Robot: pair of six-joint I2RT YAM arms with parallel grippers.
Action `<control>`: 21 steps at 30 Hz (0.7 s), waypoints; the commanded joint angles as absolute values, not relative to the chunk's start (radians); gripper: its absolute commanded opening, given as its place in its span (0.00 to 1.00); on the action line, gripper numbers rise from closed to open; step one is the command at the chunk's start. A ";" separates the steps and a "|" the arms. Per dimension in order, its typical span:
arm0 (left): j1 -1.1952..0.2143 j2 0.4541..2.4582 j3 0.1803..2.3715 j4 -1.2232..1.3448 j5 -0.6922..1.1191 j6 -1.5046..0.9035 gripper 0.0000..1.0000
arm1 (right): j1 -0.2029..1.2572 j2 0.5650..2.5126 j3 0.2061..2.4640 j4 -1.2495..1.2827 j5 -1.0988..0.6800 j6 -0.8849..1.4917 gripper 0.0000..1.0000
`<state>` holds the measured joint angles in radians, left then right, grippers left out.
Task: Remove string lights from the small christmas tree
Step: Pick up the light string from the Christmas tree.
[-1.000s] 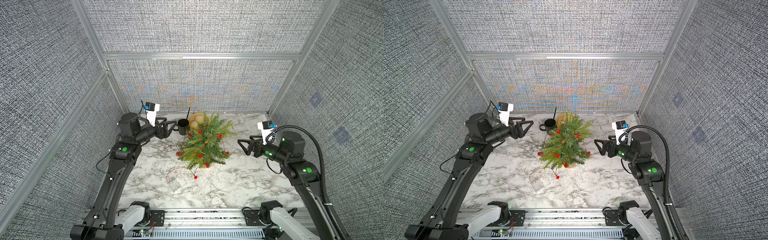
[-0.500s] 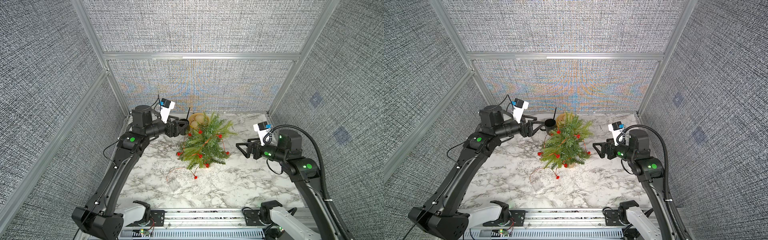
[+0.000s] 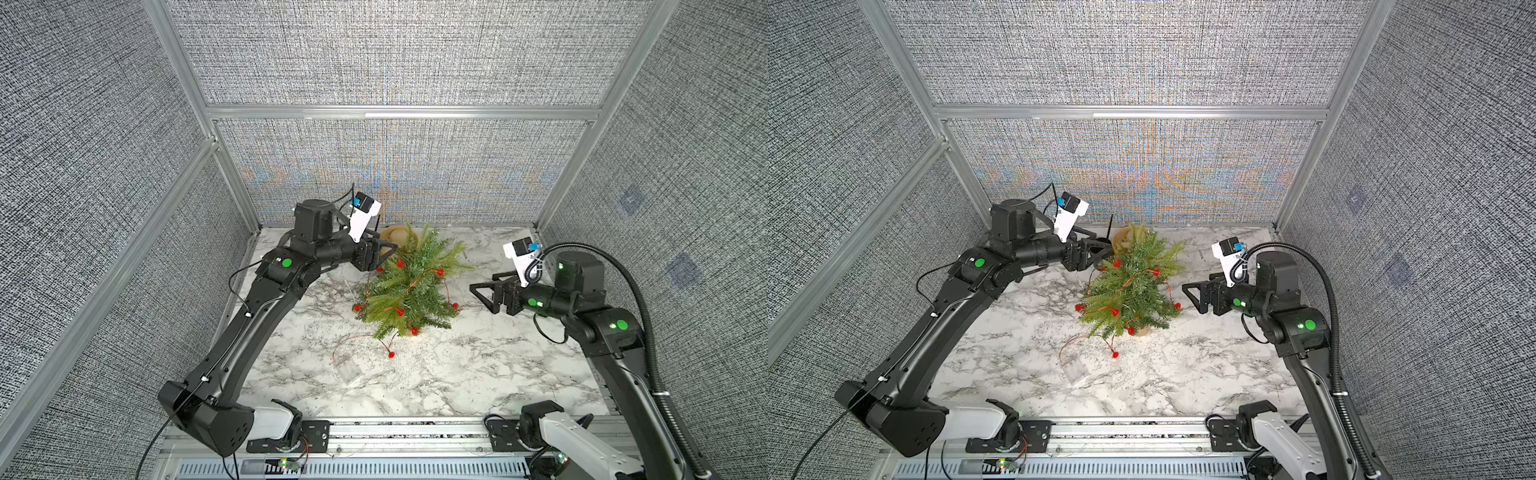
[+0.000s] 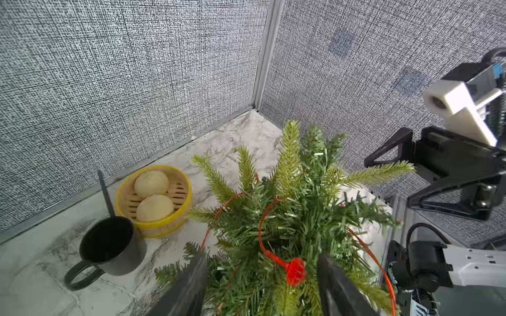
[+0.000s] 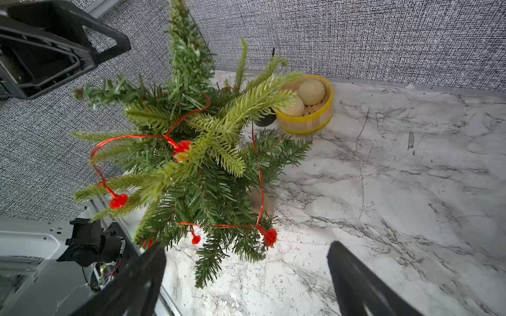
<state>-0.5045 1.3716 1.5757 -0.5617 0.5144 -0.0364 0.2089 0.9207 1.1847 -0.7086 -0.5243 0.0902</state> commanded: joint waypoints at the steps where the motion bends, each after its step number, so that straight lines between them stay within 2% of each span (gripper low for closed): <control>1: -0.528 1.385 1.610 -0.622 0.456 0.001 0.61 | 0.215 0.930 1.199 -0.732 -0.523 0.077 0.93; 11: -0.647 1.420 1.674 -0.758 0.244 0.010 0.55 | 0.235 0.933 1.186 -0.736 -0.488 0.072 0.93; 21: -0.710 1.456 1.699 -0.797 0.146 0.023 0.56 | 0.240 0.931 1.172 -0.727 -0.482 0.069 0.93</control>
<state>-0.7055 1.4471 1.6871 -0.7864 0.1856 0.0040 0.2379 0.9348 1.1755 -0.7292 -0.4850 0.0727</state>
